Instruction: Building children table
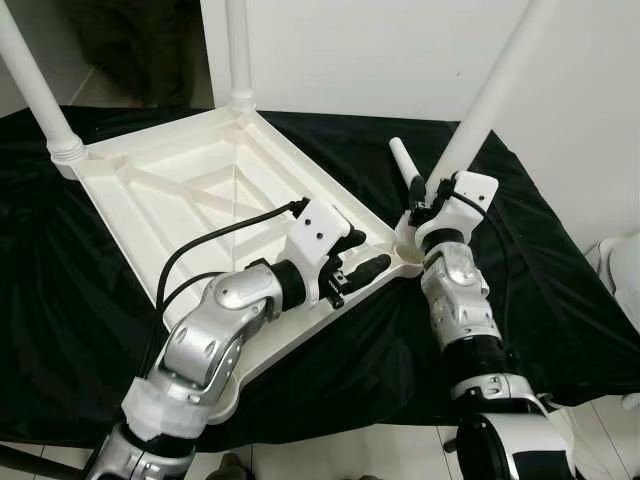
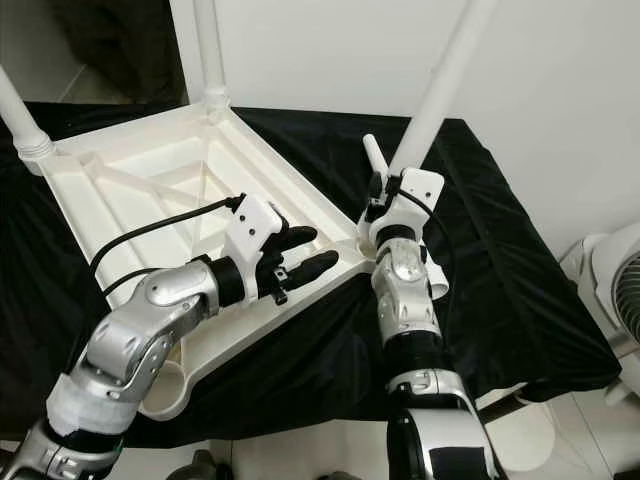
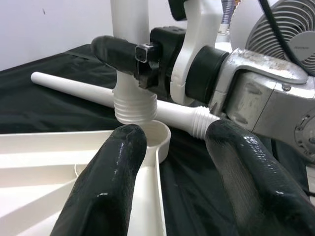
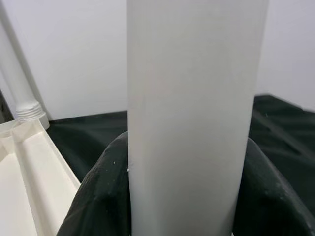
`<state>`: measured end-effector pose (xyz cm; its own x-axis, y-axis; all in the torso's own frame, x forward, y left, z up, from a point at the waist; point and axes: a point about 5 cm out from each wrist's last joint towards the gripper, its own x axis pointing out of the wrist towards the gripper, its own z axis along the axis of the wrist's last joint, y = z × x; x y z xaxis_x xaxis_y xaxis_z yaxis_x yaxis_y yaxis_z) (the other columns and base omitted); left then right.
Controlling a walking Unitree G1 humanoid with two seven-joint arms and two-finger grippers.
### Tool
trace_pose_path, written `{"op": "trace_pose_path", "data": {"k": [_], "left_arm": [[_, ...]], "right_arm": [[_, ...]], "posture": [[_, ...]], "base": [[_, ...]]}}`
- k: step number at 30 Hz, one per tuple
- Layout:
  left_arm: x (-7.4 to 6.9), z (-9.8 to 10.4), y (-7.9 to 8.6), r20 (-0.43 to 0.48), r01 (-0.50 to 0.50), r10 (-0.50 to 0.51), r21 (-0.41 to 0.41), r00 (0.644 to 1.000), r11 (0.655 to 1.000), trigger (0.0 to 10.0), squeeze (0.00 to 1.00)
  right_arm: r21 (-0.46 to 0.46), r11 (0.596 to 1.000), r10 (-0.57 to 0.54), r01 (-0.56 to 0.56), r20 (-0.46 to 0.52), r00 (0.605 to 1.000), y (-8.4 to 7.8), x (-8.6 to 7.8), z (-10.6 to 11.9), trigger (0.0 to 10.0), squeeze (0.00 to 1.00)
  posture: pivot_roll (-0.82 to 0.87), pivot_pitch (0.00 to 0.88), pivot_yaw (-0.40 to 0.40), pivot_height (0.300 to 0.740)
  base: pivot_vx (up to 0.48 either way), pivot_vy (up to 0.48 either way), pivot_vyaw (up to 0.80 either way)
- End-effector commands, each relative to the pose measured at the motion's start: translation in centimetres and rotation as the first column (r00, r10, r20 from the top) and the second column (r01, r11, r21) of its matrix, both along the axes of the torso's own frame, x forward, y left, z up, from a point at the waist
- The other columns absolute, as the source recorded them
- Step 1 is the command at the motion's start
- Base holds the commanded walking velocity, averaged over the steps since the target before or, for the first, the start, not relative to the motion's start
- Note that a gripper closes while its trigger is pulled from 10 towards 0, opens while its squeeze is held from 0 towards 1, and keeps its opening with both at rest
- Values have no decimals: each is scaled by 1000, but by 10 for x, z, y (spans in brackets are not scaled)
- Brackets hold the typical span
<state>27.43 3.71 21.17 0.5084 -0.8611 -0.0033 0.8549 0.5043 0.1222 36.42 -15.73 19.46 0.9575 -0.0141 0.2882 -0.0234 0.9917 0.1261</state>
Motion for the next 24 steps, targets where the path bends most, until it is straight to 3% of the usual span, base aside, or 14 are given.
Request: {"op": "trace_pose_path", "data": {"k": [1,6,9,10,19,20,22,23,24], "left_arm": [[5,0,-5,-39,-16,16,3,999,1000,10000,0],[9,7,-9,-56,-7,5,-24,998,1000,10000,0],[13,23,-13,-6,30,-30,-90,1000,995,10000,0],[14,27,-14,-19,39,-42,-114,999,993,10000,1000],[25,51,-18,-18,48,-52,-177,999,983,10000,1000],[27,57,-20,-19,36,-40,-184,999,982,10000,1000],[28,58,-21,-24,36,-41,-188,999,982,10000,1000],[28,61,-23,-31,42,-49,-200,998,979,10000,0],[28,61,-23,-31,42,-49,-200,998,979,10000,0]], "right_arm": [[-48,996,78,-77,26,997,-5,-2,10,10000,0],[-89,988,130,-126,32,991,-14,-6,14,10000,0],[-157,975,167,-160,35,985,-25,-11,17,10000,0],[-168,971,179,-171,32,983,-26,-13,17,10000,0],[-217,921,327,-323,-18,945,-17,-29,9,10000,0],[-238,897,375,-373,-41,926,-14,-34,6,10000,0],[-244,885,398,-397,-51,916,-13,-36,5,10000,0],[-253,866,431,-432,-65,900,-10,-38,3,10000,0],[-253,866,431,-432,-65,900,-10,-38,3,10000,0]], "posture": [[76,40,-34,740],[71,37,-32,740],[67,29,-27,740],[61,24,-22,740],[50,5,-18,740],[49,0,-13,740],[50,0,-12,740],[50,0,-10,740],[50,0,-10,740]], "base": [[0,0,0],[0,0,0],[0,0,0],[0,0,0],[0,0,0],[0,0,0],[0,0,0],[0,0,0],[0,0,0]]}}
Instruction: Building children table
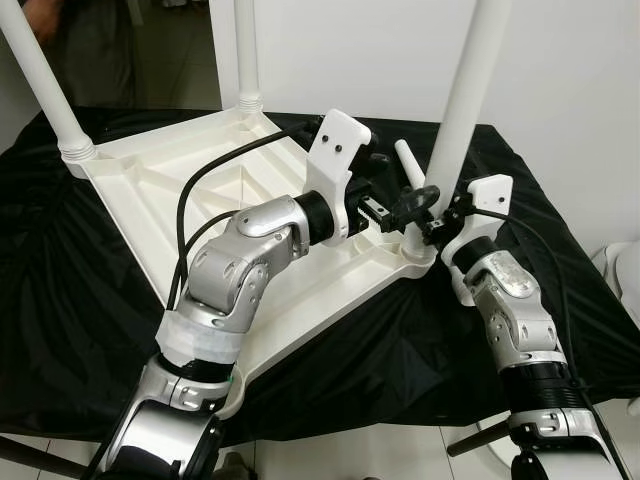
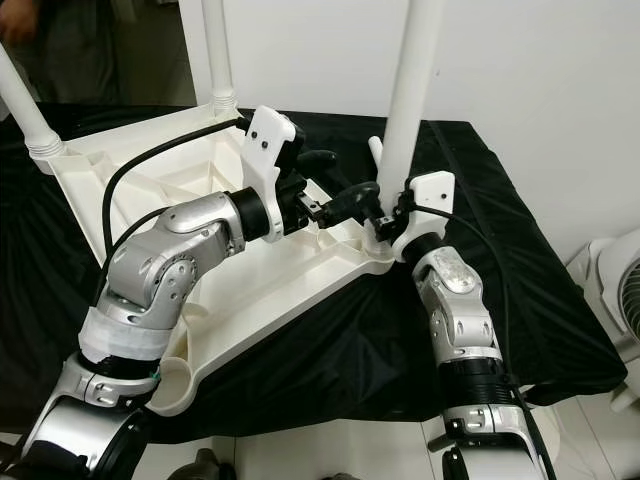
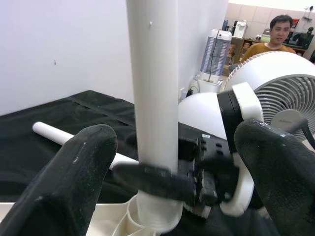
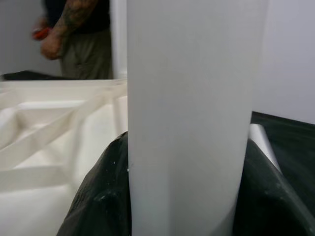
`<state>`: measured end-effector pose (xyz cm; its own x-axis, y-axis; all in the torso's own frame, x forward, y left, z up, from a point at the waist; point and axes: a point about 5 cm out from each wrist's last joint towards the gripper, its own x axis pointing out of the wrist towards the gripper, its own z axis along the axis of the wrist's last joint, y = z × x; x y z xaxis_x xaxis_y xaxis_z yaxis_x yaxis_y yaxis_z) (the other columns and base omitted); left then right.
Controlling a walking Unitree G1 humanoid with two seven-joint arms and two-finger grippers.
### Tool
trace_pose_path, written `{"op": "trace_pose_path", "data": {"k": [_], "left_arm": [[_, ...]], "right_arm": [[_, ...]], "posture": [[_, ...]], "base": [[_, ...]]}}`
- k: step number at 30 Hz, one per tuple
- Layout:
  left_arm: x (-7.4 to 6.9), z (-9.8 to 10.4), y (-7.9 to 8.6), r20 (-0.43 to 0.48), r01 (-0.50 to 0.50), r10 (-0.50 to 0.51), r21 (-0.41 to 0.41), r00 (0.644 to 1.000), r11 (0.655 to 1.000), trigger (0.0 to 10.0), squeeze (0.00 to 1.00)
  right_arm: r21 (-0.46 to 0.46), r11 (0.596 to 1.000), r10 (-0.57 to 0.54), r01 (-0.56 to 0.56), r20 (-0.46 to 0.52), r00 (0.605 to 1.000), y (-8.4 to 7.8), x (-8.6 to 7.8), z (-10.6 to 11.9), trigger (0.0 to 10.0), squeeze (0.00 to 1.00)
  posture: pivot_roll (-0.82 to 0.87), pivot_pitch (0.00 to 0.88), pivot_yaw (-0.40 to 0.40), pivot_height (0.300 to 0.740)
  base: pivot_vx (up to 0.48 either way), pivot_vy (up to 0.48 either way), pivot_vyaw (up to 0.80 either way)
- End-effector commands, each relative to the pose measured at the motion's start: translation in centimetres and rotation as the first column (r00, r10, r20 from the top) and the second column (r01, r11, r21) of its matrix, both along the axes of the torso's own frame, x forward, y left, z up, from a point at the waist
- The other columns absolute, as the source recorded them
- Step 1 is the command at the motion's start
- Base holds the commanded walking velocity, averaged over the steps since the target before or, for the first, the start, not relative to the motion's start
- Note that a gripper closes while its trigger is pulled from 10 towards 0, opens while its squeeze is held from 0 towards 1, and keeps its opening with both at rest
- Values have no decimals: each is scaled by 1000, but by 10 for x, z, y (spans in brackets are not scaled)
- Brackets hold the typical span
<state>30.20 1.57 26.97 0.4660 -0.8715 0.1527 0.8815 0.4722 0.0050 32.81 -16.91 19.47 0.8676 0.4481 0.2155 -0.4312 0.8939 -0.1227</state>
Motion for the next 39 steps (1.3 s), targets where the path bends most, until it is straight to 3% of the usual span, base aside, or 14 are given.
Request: {"op": "trace_pose_path", "data": {"k": [1,3,13,18,27,28,29,30,39], "left_arm": [[1,6,-3,-18,5,-5,-18,1000,1000,10000,0],[0,10,-6,-24,28,-29,-30,999,999,10000,0],[2,20,-8,-59,56,-59,-57,996,997,10000,0],[13,28,-7,-93,10,-13,-30,996,999,10000,0],[23,36,-5,-127,-41,36,-34,991,999,10000,0],[24,37,-4,-133,-47,41,-38,990,998,9098,0],[24,37,-4,-138,-50,44,-40,989,998,9098,0],[25,38,-3,-143,-57,50,-47,988,997,0,0],[27,41,1,-142,-67,58,-64,988,996,0,0]], "right_arm": [[-14,998,63,-63,1,998,4,-5,2,10000,0],[-41,991,129,-130,-12,992,8,-9,0,10000,0],[-98,969,225,-229,-48,973,14,-17,-4,10000,0],[-126,947,288,-297,-82,954,21,-23,-9,10000,0],[-143,937,307,-319,-97,947,24,-24,-11,10000,0],[-141,938,305,-317,-99,947,23,-23,-11,10000,0],[-139,938,304,-317,-101,947,23,-23,-11,10000,0],[-139,940,301,-313,-101,948,23,-23,-11,10000,0],[-130,949,277,-288,-97,956,24,-19,-10,10000,0]], "posture": [[49,0,-10,740],[48,0,-9,740],[48,0,-12,740],[51,0,-14,740],[51,0,-11,740],[52,0,-11,740],[52,0,-11,740],[52,0,-10,740],[57,0,-14,740]], "base": [[0,0,0],[0,0,0],[0,0,0],[0,0,0],[0,0,0],[0,0,0],[0,0,0],[0,0,0],[0,0,0]]}}
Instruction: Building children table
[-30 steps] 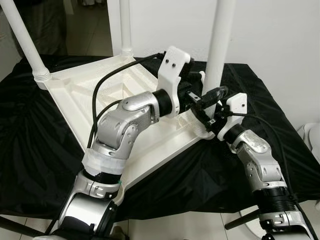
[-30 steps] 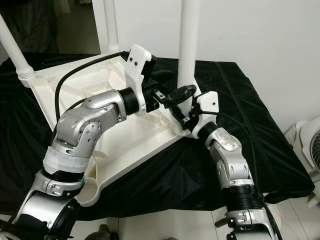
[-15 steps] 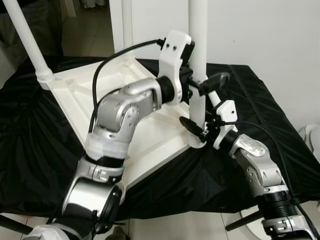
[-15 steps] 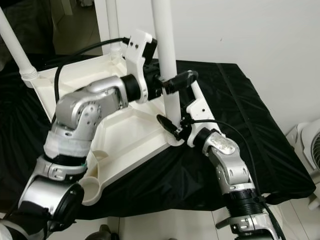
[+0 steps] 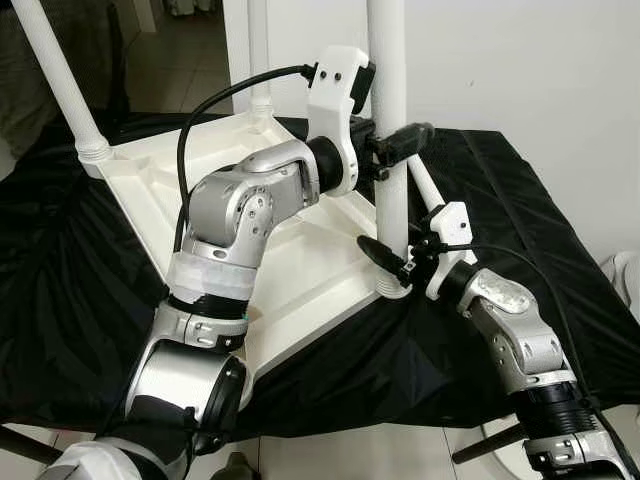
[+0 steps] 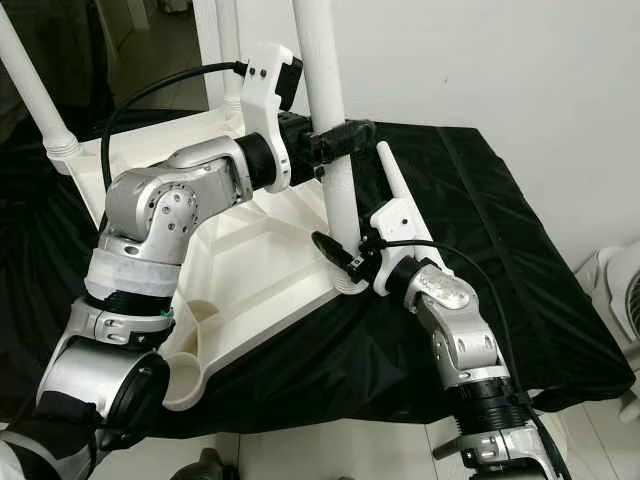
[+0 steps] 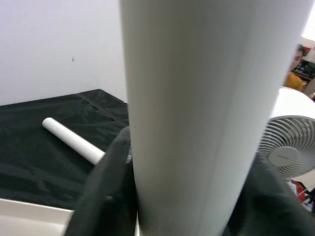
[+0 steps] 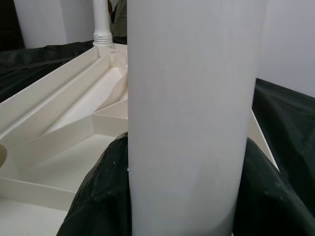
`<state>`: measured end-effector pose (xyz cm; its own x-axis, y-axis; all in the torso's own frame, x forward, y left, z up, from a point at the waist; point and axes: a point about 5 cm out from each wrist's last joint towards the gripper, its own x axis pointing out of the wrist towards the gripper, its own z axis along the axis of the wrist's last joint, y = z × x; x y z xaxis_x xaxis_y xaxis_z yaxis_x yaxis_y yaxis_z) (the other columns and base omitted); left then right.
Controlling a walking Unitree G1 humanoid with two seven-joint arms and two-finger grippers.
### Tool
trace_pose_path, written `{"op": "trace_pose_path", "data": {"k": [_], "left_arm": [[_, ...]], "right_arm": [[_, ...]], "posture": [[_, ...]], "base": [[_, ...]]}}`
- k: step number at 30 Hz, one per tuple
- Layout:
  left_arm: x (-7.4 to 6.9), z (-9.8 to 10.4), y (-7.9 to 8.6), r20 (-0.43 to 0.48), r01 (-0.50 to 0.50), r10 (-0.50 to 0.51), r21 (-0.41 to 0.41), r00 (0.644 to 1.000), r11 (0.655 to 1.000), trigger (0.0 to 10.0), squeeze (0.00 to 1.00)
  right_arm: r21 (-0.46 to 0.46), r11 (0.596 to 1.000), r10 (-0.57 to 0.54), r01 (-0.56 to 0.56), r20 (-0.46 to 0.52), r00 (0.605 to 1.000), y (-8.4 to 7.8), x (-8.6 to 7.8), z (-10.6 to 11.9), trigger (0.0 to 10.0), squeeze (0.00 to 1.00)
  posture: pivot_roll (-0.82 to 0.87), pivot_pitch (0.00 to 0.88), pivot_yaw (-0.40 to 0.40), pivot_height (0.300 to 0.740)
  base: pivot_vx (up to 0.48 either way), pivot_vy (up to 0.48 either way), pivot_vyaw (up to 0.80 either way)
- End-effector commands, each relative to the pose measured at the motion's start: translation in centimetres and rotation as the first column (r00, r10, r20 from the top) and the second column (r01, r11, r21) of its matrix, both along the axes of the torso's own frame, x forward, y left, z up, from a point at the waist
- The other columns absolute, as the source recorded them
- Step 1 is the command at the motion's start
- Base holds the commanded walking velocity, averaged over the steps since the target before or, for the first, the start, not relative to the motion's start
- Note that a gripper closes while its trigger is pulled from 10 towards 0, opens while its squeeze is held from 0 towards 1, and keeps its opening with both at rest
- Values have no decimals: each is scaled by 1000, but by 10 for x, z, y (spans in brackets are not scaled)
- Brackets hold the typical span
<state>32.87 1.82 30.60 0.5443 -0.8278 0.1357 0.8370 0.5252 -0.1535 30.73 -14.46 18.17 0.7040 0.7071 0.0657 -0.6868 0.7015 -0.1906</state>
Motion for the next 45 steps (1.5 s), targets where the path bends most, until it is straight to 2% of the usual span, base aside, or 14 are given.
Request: {"op": "trace_pose_path", "data": {"k": [1,5,7,8,13,14,15,22,23,27,28,36,40,45], "left_arm": [[0,5,-1,5,4,-4,-2,1000,1000,0,0],[1,9,2,18,-11,11,-6,1000,1000,0,0],[2,12,3,31,-24,24,-4,999,1000,7843,0],[2,13,3,36,-28,28,-3,999,1000,10000,0],[-2,17,2,93,-48,47,1,995,999,10000,0],[-2,17,1,105,-53,52,2,993,999,10000,0],[-3,18,1,115,-58,58,1,992,998,10000,0],[-6,18,-2,155,-106,104,4,982,994,10000,0],[-5,20,-3,173,-158,155,3,973,987,10000,0],[-4,21,-3,179,-176,173,2,969,984,10000,0],[-4,22,-3,187,-201,197,3,962,979,10000,0],[9,28,-8,228,-371,356,24,906,928,10000,0],[11,29,-9,221,-395,382,17,897,919,10000,0],[14,35,-12,190,-454,448,-15,874,891,10000,0]], "right_arm": [[0,1000,-12,12,7,1000,-1,2,3,10000,0],[10,999,-49,49,-12,999,0,6,4,10000,0],[7,995,-104,104,-33,994,2,10,3,10000,0],[10,992,-127,127,-42,991,2,12,2,10000,0],[28,984,-175,176,-46,983,8,14,1,10000,0],[34,983,-178,180,-50,983,10,14,1,10000,443],[45,982,-183,186,-59,981,12,14,1,10000,1000],[68,969,-236,238,-37,971,17,18,7,10000,1000],[64,956,-285,286,-23,958,19,22,10,10000,878],[62,951,-302,303,-15,953,20,23,12,10000,878],[61,946,-320,320,-4,947,22,24,14,10000,0],[35,872,-489,487,69,870,36,42,22,10000,0],[28,859,-512,512,87,855,38,44,23,10000,0],[45,772,-633,634,149,760,42,52,27,10000,0]], "posture": [[57,0,-14,740],[59,0,-17,740],[57,0,-17,740],[57,0,-17,740],[63,0,-19,740],[63,0,-19,740],[64,0,-20,740],[65,0,-26,740],[67,0,-28,740],[67,0,-28,740],[68,0,-29,740],[73,0,-34,740],[74,0,-35,740],[80,0,-41,740]], "base": [[0,0,0],[0,0,0],[0,0,0],[0,0,0],[0,0,0],[0,0,0],[0,0,0],[0,0,0],[0,0,0],[0,0,0],[0,0,0],[0,0,0],[0,0,0],[0,0,0]]}}
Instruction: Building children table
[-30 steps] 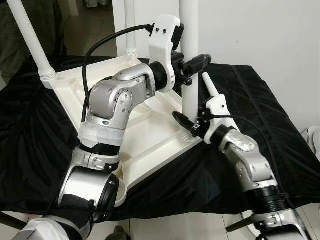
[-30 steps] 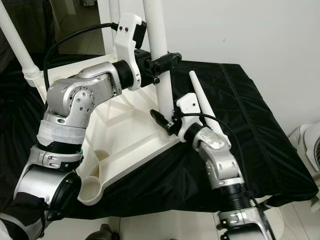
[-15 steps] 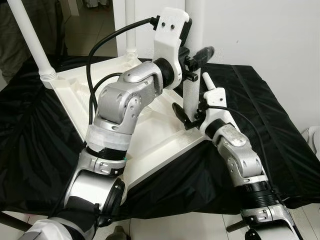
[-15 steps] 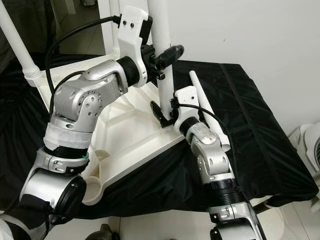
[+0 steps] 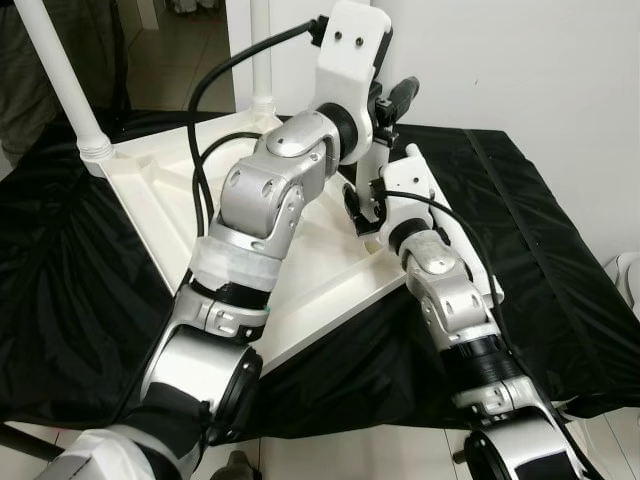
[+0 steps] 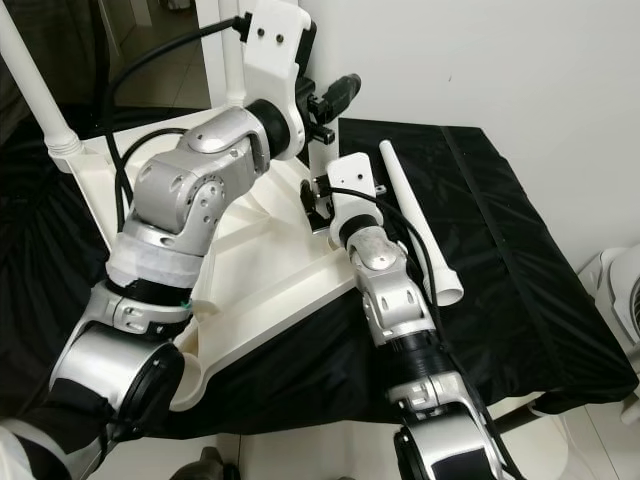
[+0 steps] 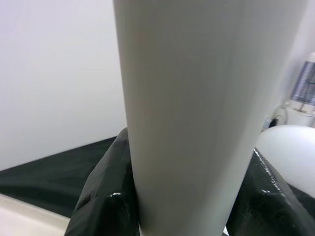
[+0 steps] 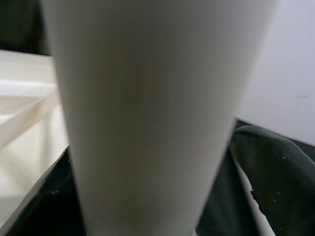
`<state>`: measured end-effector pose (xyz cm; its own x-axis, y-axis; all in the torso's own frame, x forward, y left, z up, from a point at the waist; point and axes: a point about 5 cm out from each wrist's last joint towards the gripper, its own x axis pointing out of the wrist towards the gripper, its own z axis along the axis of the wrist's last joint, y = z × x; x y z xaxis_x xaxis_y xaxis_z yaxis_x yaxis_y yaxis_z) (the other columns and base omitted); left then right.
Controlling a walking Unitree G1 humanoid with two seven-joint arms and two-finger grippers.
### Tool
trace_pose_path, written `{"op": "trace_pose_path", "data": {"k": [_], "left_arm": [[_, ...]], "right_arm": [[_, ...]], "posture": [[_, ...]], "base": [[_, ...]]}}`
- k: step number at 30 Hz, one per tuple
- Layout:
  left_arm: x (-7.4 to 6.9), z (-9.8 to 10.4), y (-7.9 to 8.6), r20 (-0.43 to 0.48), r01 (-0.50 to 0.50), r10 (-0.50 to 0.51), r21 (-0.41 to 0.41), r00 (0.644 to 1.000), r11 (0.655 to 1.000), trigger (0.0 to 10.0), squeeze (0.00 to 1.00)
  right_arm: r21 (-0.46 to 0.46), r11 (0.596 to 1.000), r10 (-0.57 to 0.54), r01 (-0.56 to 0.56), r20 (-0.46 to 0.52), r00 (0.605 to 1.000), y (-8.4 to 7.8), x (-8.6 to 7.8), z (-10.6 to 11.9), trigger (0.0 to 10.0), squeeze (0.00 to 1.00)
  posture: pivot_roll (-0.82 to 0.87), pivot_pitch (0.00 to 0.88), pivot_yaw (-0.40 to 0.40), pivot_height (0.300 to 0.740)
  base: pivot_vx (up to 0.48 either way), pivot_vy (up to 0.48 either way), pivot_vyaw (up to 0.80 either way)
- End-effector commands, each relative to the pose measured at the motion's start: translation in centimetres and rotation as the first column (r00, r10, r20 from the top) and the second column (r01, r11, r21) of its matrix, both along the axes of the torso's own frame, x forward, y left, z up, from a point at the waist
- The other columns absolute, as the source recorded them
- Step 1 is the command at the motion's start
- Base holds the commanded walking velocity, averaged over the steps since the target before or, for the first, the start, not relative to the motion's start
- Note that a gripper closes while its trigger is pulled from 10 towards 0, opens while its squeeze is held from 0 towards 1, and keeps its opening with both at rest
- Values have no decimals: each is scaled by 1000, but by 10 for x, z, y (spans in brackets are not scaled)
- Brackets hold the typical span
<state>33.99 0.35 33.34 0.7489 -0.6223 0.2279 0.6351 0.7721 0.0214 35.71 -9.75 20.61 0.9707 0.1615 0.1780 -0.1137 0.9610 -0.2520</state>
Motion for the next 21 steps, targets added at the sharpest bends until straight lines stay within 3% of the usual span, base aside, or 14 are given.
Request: {"op": "trace_pose_path", "data": {"k": [1,9,18,19,20,21], "left_arm": [[3,8,3,3,-142,143,-36,990,989,10000,0],[2,13,-2,9,-144,144,-55,989,988,10000,0],[2,15,-4,11,-139,140,-60,990,989,10000,0],[1,15,-4,11,-137,138,-61,990,989,10000,0],[1,16,-4,11,-135,136,-63,991,989,10000,0],[1,16,-4,11,-135,136,-63,991,989,10000,0]], "right_arm": [[10,996,-88,87,48,995,-5,3,3,10000,0],[27,980,-197,196,87,976,4,2,-4,10000,0],[23,981,-196,195,82,977,10,2,-8,10000,0],[24,980,-197,196,81,977,11,2,-8,4784,0],[26,980,-200,199,84,976,12,3,-9,1490,0],[26,980,-200,199,84,976,12,3,-9,1490,0]], "posture": [[80,0,-41,740],[89,0,-47,740],[95,0,-51,740],[96,0,-52,740],[98,0,-54,740],[98,0,-54,740]], "base": [[0,0,0],[0,0,0],[0,0,0],[0,0,0],[0,0,0],[0,0,0]]}}
